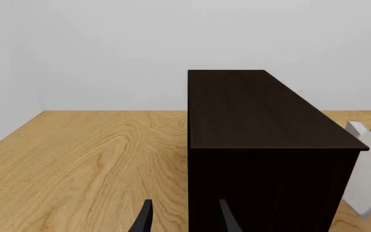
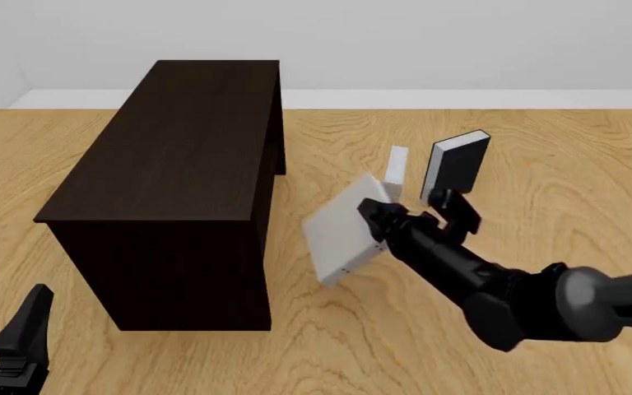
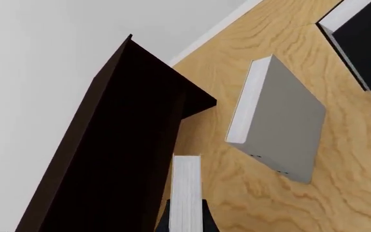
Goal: Pick up the book on the right and place it under the cabinet shelf.
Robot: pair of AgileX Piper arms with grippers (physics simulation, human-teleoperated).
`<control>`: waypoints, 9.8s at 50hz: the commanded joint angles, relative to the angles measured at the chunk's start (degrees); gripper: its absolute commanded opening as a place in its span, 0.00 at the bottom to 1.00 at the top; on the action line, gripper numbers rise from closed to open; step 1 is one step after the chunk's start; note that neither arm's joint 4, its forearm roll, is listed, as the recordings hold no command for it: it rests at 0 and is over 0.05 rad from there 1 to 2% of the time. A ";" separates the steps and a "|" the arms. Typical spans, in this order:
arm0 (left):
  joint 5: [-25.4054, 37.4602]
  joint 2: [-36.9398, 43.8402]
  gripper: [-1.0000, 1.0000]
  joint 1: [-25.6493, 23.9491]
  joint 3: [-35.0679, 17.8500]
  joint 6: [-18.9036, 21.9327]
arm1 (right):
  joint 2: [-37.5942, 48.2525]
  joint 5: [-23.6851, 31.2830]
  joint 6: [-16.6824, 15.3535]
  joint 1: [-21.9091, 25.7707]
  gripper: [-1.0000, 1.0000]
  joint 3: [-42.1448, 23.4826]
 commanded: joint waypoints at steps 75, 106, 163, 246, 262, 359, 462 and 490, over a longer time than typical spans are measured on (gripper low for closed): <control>0.00 0.00 1.00 0.00 0.00 0.00 | 11.40 -3.42 4.20 3.81 0.00 -9.61; 0.00 0.00 1.00 0.00 0.00 0.00 | 15.89 -5.95 6.25 4.37 0.00 -11.68; 0.00 0.00 1.00 0.00 0.00 0.00 | 23.88 -8.99 9.66 4.73 0.00 -15.64; 0.00 0.00 1.00 0.00 0.00 0.00 | 23.54 -5.71 4.55 1.81 1.00 -10.86; 0.00 0.00 1.00 0.00 0.00 0.00 | 6.40 6.19 -10.56 -6.41 1.00 -5.56; 0.00 0.00 1.00 0.00 0.00 0.00 | 2.78 6.18 -44.80 -11.81 1.00 -0.77; 0.00 0.00 1.00 0.00 0.00 0.00 | 16.12 0.52 -39.70 -6.08 1.00 -1.20; 0.00 0.00 1.00 0.00 0.00 0.00 | 18.36 0.18 -39.65 -5.05 1.00 -2.33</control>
